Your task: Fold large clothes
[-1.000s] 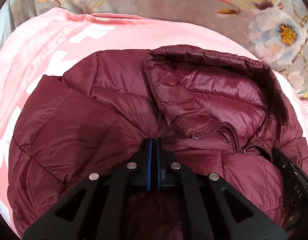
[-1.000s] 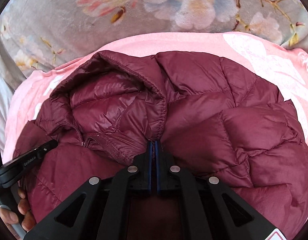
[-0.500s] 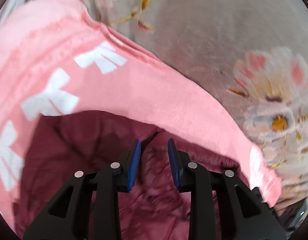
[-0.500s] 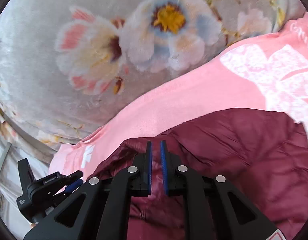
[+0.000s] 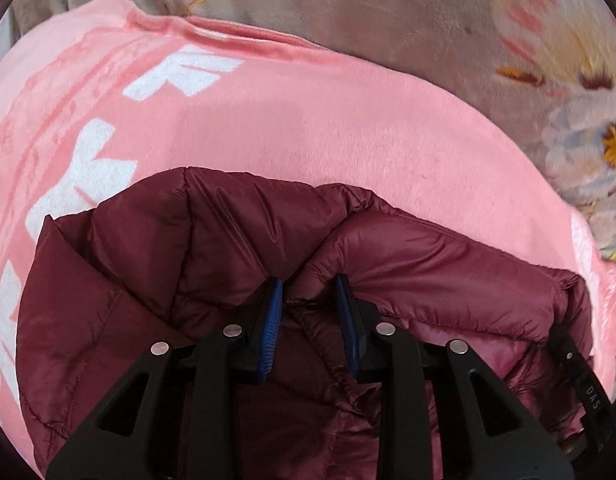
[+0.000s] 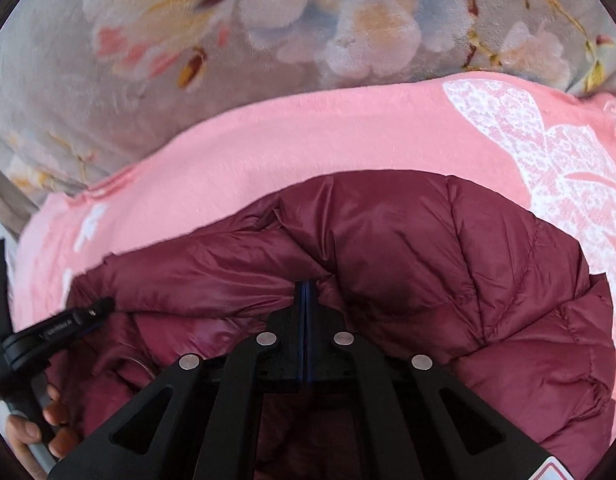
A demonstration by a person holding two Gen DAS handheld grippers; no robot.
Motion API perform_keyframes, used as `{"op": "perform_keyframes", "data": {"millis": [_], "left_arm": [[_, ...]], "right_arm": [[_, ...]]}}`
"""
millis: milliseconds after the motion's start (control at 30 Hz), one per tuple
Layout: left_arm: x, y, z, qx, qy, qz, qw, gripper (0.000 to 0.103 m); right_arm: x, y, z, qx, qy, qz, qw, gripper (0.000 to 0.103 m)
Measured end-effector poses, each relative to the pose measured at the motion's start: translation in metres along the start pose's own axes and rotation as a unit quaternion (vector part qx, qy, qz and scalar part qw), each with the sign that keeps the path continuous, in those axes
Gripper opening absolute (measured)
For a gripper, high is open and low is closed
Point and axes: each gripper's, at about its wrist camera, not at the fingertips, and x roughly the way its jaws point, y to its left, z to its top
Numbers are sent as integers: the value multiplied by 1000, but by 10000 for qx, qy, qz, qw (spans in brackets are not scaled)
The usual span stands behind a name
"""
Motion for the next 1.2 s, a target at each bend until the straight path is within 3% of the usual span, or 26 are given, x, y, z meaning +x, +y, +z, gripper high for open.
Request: {"op": "perform_keyframes", "data": {"millis": [267,600,767,833,867,967,1033,1167,1200], "left_arm": [[1,-5,-18,396,-576,220,9973,27],[2,-16,-18,632,-664,513,9945,27],[0,-16,-19,654,-693,619,9935,31],[-15,-4,-26,493,-731,507,9948,36],[-26,1,-32,457,-762,475,9949,36],[-74,22,-64,604,-868,117,9943,39],[-111,45,-94,674,-840,-79,9941,55],[-170,101,-153,538,-584,-268,9965,57],[-182,115,-170,491,-485,-247,9973,57]], "right_arm": [[7,21,-12,-715,-245,-671,9949,0],[9,33,-13,-983,-280,-1026,9895,0],[2,29,-13,-868,-362,-929,9912,0],[-21,25,-22,-697,-474,-935,9920,1],[-38,24,-30,-664,-551,-910,9921,9],[-103,21,-67,-818,-697,-477,9931,11],[-152,14,-103,-930,-747,-168,9927,13],[-245,-11,-189,-1050,-790,-74,9913,42],[-259,-16,-204,-1028,-785,-98,9915,43]]}}
